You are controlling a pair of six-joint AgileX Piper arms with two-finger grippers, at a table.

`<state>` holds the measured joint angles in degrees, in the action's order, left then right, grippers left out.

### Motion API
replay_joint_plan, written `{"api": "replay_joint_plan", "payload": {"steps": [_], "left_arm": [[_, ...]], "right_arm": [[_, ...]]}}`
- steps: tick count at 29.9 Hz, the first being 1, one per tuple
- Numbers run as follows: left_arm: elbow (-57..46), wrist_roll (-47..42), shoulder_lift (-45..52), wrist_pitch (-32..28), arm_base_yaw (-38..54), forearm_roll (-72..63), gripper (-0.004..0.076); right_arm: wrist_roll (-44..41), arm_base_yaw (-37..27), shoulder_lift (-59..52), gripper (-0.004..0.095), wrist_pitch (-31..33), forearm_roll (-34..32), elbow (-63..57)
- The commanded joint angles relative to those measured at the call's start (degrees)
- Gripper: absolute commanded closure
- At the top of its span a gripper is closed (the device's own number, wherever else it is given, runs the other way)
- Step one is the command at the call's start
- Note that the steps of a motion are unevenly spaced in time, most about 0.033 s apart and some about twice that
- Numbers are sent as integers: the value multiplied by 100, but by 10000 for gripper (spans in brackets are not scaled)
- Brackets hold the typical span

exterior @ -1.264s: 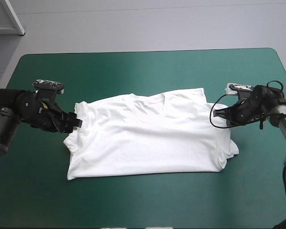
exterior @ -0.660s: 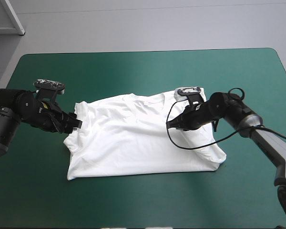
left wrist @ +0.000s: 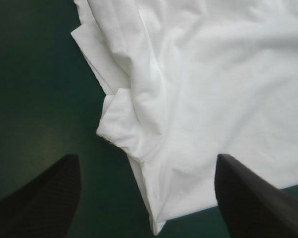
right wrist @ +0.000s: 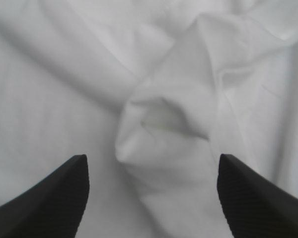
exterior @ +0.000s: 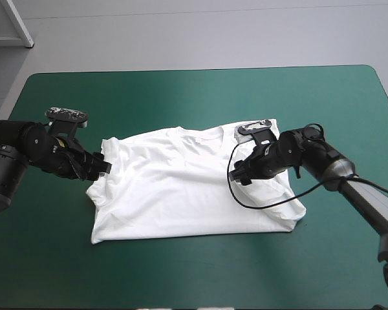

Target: Fold the cloth

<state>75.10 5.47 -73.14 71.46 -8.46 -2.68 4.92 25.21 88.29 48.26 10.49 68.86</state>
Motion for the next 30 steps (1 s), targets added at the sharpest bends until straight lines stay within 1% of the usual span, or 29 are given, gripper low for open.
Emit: {"api": "replay_joint_plan", "payload": {"steps": [1,4,6,10,13,15,17,20,24,28,30], "left_arm": [[99,-171,183,243,-16,-64,176],[-125,-205,259,243,-16,-64,176],[-334,-205,319,243,-16,-64,176],[-999,-262,417,243,-16,-43,176],[-1569,-304,417,215,-16,-43,176],[-1982,-320,417,93,-16,-43,176],[-2313,-411,417,-175,-16,-43,176],[-2731,-451,417,-767,-16,-43,176],[-3113,-451,359,-1472,-16,-53,177],[-3267,-413,60,-1791,-16,-198,194],[-3295,-397,-132,-1886,-16,-318,228]], "right_arm": [[-425,-35,-583,217,1010,-614,175],[-582,-35,-731,218,1998,-743,163],[-582,-35,-828,242,2353,-743,134],[-695,-35,-1085,297,2310,-611,8],[-695,-35,-1258,302,2310,-612,-160],[-695,-35,-1341,302,2310,-625,-314],[-695,-35,-1380,302,2310,-703,-464],[-695,-35,-1380,302,2310,-741,-611],[-695,-35,-1380,303,2107,-848,-849],[-695,-35,-1380,303,1818,-887,-989],[-729,-35,-1380,302,1707,-915,-1006]]}}
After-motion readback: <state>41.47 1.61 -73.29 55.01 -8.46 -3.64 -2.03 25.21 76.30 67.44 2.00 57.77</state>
